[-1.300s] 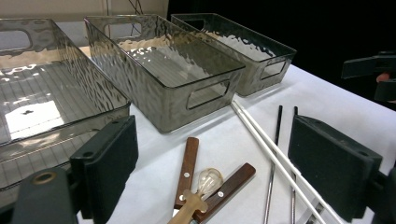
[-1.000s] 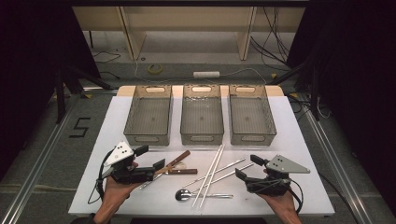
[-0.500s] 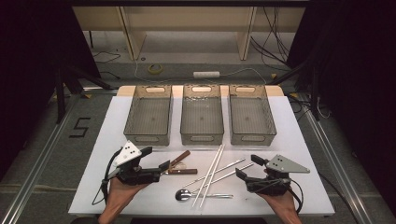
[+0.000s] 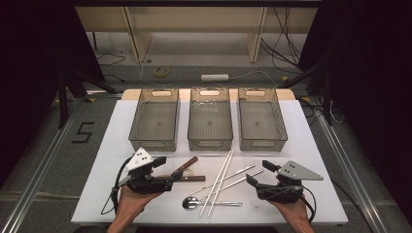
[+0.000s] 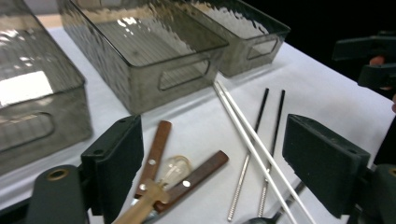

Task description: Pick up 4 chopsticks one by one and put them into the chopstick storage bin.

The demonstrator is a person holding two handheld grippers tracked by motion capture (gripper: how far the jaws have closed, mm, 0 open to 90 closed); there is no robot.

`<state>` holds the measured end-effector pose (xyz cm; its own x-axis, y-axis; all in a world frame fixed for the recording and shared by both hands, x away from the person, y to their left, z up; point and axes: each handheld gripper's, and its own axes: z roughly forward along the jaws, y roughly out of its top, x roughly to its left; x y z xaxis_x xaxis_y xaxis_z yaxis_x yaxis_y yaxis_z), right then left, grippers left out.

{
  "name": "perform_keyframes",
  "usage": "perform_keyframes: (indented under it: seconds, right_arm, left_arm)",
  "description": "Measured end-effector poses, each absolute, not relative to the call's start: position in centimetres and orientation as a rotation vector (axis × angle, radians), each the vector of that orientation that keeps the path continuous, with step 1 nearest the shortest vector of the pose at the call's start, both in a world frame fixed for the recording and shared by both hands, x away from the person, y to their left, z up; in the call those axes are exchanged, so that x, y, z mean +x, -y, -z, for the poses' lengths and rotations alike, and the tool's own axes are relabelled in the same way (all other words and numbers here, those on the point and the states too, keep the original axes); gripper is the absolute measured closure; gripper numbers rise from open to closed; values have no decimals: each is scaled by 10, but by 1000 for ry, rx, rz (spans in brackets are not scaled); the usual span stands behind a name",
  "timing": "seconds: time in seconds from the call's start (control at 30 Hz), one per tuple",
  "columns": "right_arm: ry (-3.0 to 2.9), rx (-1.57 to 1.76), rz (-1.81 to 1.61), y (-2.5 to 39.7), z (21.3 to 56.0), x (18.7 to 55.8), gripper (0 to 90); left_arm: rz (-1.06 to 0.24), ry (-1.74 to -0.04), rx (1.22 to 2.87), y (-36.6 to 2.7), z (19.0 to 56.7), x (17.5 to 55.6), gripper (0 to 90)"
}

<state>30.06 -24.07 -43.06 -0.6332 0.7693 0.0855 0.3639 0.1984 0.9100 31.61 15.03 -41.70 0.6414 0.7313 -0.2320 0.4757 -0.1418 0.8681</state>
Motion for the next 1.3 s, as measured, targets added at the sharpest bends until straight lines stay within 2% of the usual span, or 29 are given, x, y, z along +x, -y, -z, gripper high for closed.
perform_keyframes:
  seconds: [0.13, 0.43, 0.53, 0.77, 0.83, 1.3]
  right_arm:
    - [-2092, 1066, -1409, 241, 431, 301, 239]
    - [-2081, 1072, -1395, 242, 431, 300, 241]
    - [-2076, 1079, -1391, 243, 431, 300, 241]
    - [-2073, 1080, -1385, 244, 431, 300, 247]
    - [-2070, 1082, -1385, 244, 431, 301, 249]
    - [-2059, 1076, -1382, 245, 430, 300, 258]
  left_arm:
    - [-260, -1022, 1840, -136, 422, 315, 213]
    - [-263, -1046, 1961, -98, 435, 314, 272]
    - [-281, -1042, 1983, -87, 440, 314, 325]
    - [-195, -1035, 2068, -65, 453, 322, 396]
    - [-174, -1030, 2092, -59, 456, 323, 449]
    - [-107, -1020, 2171, -39, 471, 330, 605]
